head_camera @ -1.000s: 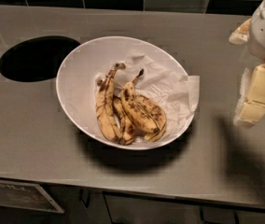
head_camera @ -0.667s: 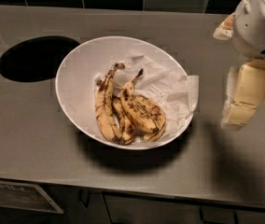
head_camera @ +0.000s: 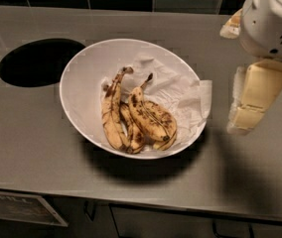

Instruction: Pick banana from white bowl

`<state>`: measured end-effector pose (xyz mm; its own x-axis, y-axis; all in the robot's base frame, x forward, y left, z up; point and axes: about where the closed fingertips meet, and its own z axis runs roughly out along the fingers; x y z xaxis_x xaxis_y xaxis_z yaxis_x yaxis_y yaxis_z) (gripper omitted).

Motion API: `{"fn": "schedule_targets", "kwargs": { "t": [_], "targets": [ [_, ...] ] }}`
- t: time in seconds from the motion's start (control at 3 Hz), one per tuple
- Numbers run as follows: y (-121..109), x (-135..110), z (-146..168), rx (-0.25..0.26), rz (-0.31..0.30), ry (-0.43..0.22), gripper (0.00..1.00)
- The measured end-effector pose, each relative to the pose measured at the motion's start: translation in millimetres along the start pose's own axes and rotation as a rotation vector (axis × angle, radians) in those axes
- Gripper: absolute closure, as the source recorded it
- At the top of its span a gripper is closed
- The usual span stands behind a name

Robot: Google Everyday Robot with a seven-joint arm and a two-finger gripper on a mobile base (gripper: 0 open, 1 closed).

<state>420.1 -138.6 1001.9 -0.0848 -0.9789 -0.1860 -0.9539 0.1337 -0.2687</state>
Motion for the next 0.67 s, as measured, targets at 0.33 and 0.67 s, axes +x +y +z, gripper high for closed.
{"fn": "schedule_targets", "kwargs": {
  "t": [0.33, 0.67],
  "targets": [
    [5.4, -30.0, 9.4, -0.025, -0.001, -0.086, 0.00],
    [5.4, -30.1, 9.4, -0.025, -0.001, -0.086, 0.00]
  ]
}}
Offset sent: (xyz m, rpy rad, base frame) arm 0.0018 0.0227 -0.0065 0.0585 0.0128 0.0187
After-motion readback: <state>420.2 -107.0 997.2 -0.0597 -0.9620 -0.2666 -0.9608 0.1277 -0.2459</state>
